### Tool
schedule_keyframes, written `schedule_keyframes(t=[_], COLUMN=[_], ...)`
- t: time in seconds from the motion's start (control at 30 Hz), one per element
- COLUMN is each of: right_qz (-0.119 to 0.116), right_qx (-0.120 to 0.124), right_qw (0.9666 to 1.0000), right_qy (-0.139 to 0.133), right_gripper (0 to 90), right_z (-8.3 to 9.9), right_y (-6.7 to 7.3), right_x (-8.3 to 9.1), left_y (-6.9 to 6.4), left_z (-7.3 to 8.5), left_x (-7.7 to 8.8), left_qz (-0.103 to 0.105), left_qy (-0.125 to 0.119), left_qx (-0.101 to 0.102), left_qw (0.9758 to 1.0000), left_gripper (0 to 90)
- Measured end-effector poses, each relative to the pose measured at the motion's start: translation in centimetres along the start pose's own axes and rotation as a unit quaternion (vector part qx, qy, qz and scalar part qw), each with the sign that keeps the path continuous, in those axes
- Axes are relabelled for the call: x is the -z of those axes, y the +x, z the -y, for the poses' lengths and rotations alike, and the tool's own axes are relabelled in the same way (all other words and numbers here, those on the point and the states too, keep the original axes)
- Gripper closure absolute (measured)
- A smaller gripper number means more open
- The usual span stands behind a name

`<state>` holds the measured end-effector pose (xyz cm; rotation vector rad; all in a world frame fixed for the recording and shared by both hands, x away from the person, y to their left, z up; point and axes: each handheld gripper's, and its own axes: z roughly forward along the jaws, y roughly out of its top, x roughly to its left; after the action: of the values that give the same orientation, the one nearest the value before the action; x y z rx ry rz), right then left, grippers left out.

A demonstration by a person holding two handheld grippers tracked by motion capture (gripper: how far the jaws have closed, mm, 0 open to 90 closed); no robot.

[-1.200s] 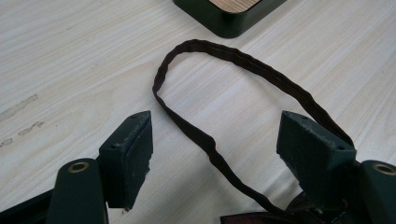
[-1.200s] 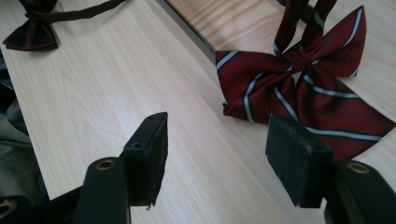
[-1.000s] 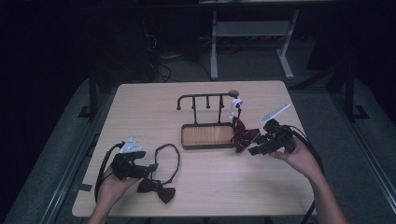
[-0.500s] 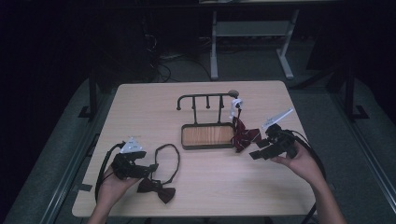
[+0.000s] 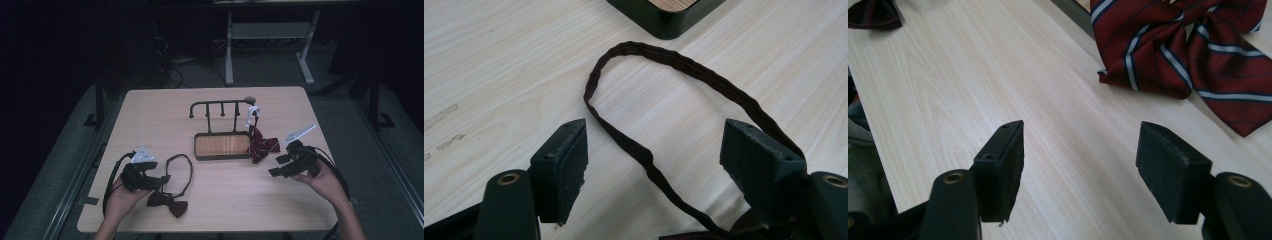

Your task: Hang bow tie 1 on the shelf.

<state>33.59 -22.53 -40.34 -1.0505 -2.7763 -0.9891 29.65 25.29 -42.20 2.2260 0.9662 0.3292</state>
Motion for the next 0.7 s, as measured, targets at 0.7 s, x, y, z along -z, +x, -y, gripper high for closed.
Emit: schedule_keyframes(t=[0.7], right_qz=[0.005], right_qx=[-0.014], right_qw=[0.9999], right_qy=[-0.001], right_gripper=[35.0], right_z=[2.2], right_y=[0.3], right_x=[0.0], left_y=[0.4], left_z=[-1.6], left_x=[-0.7], left_qz=[0.005], left_qy=[0.02], left_qx=[-0.021], left_qw=[0.9996], left_gripper=[34.2])
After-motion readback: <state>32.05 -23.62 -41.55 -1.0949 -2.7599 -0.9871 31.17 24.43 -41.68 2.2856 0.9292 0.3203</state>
